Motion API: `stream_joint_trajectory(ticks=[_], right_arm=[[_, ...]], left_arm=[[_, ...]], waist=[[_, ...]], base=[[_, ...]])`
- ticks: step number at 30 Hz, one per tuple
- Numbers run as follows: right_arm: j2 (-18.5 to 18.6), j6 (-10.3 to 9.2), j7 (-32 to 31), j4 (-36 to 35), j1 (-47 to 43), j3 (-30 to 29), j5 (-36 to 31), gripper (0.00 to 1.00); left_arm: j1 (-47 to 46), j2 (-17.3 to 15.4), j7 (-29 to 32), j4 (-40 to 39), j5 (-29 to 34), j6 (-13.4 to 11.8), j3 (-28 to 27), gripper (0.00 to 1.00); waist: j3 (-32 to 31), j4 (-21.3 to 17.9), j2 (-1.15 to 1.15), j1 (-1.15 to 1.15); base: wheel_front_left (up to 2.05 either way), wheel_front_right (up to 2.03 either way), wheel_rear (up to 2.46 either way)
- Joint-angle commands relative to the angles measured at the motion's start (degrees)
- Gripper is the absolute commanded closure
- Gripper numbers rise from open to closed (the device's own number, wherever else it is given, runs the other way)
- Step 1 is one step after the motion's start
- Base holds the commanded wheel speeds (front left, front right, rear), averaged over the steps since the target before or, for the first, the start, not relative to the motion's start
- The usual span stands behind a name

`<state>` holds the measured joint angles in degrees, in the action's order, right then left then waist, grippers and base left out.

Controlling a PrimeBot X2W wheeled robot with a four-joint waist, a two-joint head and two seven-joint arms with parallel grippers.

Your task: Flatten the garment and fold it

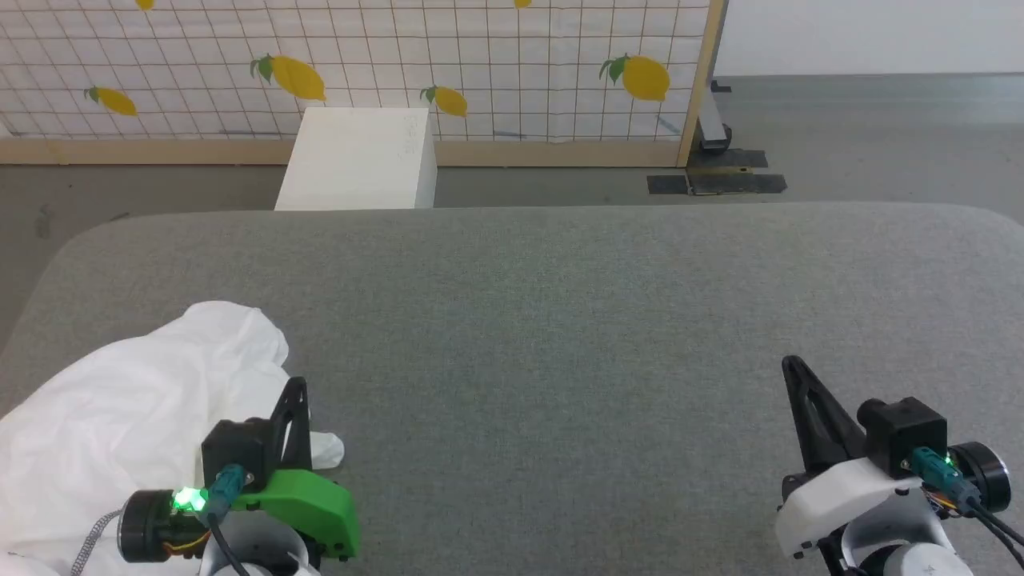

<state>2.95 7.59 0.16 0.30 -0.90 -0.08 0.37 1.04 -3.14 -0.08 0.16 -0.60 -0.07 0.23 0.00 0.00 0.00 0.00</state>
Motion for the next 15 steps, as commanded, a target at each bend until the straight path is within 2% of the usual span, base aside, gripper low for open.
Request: stream_joint_trajectory(ticks=[1, 5, 6, 15], right_arm=[[-0.07, -0.1, -0.16, -0.3, 0.9, 0.08, -0.37, 1.0], [-0.07, -0.1, -0.16, -0.3, 0.9, 0.08, -0.37, 1.0], [0.0, 0.0, 0.0, 0.0, -0.01, -0.01, 0.01, 0.0], [0.01, 0.01, 0.76, 0.59, -0.61, -0.13, 1.07, 0.0]], left_arm=[[-1.04, 0.26, 0.08, -0.16, 0.6, 0.07, -0.23, 1.0], [-1.04, 0.26, 0.08, -0.16, 0.6, 0.07, -0.23, 1.0], [0.0, 0.0, -0.01, 0.0, -0.01, 0.0, 0.01, 0.0], [-0.07, 0.0, -0.76, 0.71, -0.55, -0.11, 0.82, 0.0]], waist=[[0.0, 0.0, 0.0, 0.0], [0.0, 0.0, 0.0, 0.0], [0.0, 0.0, 0.0, 0.0], [0.01, 0.01, 0.0, 0.0]], base=[[0.0, 0.0, 0.0], [0.0, 0.0, 0.0], [0.0, 0.0, 0.0], [0.0, 0.0, 0.0]])
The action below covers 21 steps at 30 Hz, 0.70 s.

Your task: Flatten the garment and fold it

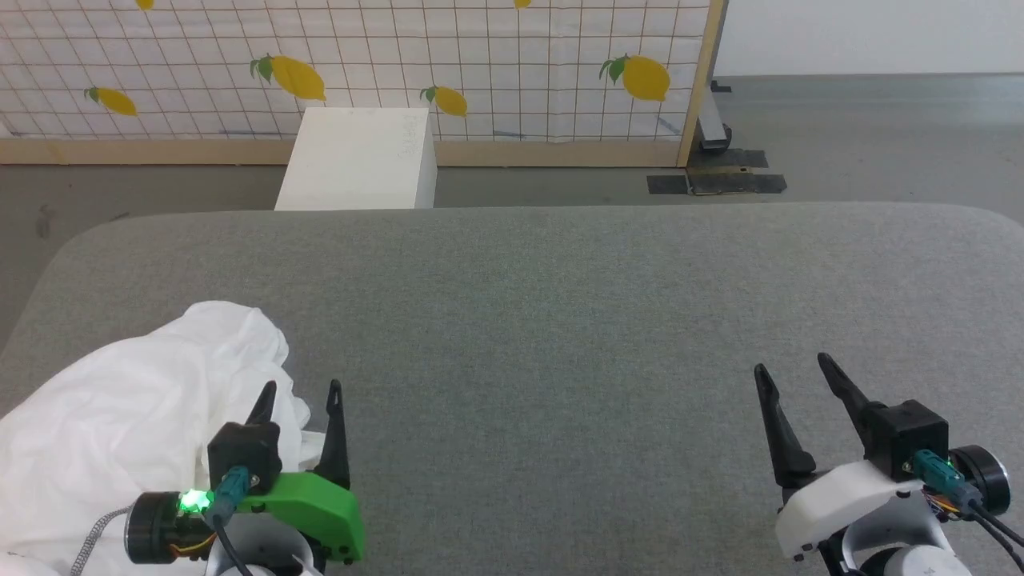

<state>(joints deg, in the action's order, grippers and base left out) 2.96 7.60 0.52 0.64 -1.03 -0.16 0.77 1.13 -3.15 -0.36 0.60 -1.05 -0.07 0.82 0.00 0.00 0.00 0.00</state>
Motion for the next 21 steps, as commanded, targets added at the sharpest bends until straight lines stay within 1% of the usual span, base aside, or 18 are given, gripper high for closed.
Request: stream_joint_trajectory(ticks=[1, 12, 21], right_arm=[[-0.01, -0.01, 0.53, 0.34, -0.57, -0.07, 0.81, 0.0], [-0.01, -0.02, 1.81, 0.76, -1.38, -0.24, 2.03, 0.0], [-0.02, -0.02, 2.87, 1.05, -2.08, 0.01, 2.84, 0.0]], left_arm=[[-0.21, 0.02, -0.62, 0.42, -0.18, -0.13, 0.34, 0.0], [-0.61, 0.03, -1.9, 1.41, -0.69, -0.42, 1.26, 0.0], [-0.67, -0.01, -2.98, 1.94, -1.08, -0.8, 1.43, 0.0]], waist=[[0.0, 0.02, 0.0, 0.0], [0.02, 0.8, 0.0, 0.0], [0.04, 2.95, 0.0, 0.0]], base=[[0.0, 0.0, 0.0], [0.0, 0.0, 0.0], [0.0, 0.0, 0.0]])
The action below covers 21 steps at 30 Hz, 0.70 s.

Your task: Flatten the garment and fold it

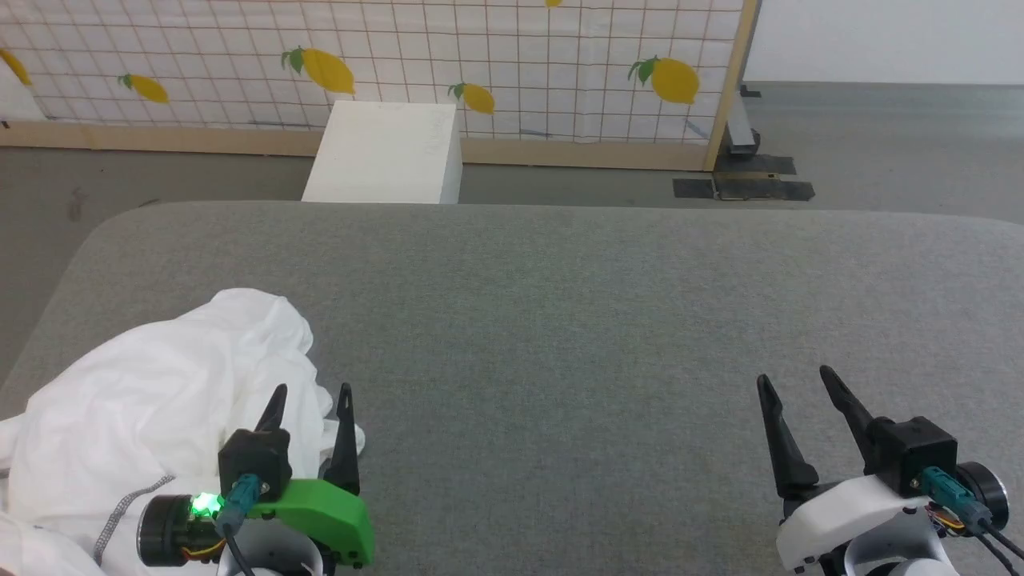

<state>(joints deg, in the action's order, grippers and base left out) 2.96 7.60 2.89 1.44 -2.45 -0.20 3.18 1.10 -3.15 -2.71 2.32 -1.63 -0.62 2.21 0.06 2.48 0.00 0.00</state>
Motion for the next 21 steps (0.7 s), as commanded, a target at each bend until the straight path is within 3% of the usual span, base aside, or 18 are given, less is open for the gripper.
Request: stream_joint_trajectory(ticks=[1, 21], right_arm=[[-0.02, -0.02, 0.6, 0.29, -0.73, 0.06, 0.5, 0.0], [-0.03, -0.04, 2.8, 1.84, -2.23, 1.03, 2.29, 0.0]], left_arm=[[-0.63, -0.02, -0.73, 0.25, -0.52, -0.28, 0.04, 0.0], [-0.01, -0.13, -3.1, 0.84, -1.31, -0.96, -0.01, 0.0]], waist=[[-0.02, 0.75, 0.0, 0.0], [0.0, 8.22, 0.0, 0.0]], base=[[0.0, 0.0, 0.0], [0.0, 0.0, 0.0]])
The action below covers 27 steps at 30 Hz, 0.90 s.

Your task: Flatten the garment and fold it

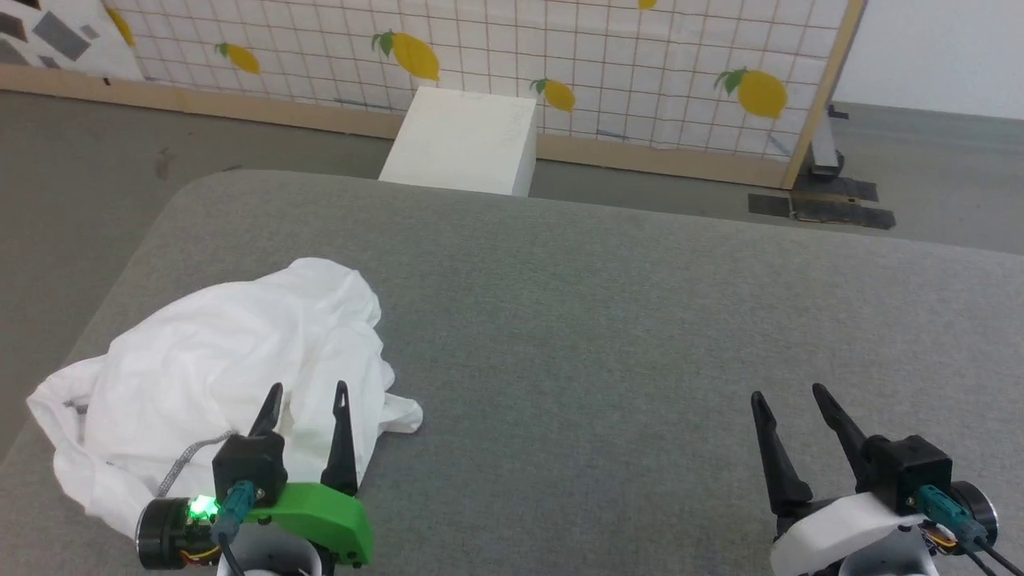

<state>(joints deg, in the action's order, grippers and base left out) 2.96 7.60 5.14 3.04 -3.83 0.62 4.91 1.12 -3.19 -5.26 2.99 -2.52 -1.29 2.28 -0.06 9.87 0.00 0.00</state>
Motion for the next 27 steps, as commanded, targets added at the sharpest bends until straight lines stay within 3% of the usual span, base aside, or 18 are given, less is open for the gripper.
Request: stream_joint_trajectory(ticks=[1, 27], right_arm=[[-0.03, -0.04, 0.6, 0.29, -0.9, 0.28, 0.63, 0.0], [-0.05, -0.06, 2.4, 1.19, -2.25, 2.79, 3.37, 0.0]], left_arm=[[-0.03, -0.07, -0.66, 0.17, -0.48, -0.34, -0.07, 0.0], [0.31, 0.13, -3.7, 0.4, -1.36, -1.28, 0.59, 0.0]], waist=[[0.14, 1.17, 0.0, 0.0], [0.36, 8.9, 0.0, 0.0]], base=[[0.0, 0.0, 0.0], [0.0, 0.0, 0.0]])
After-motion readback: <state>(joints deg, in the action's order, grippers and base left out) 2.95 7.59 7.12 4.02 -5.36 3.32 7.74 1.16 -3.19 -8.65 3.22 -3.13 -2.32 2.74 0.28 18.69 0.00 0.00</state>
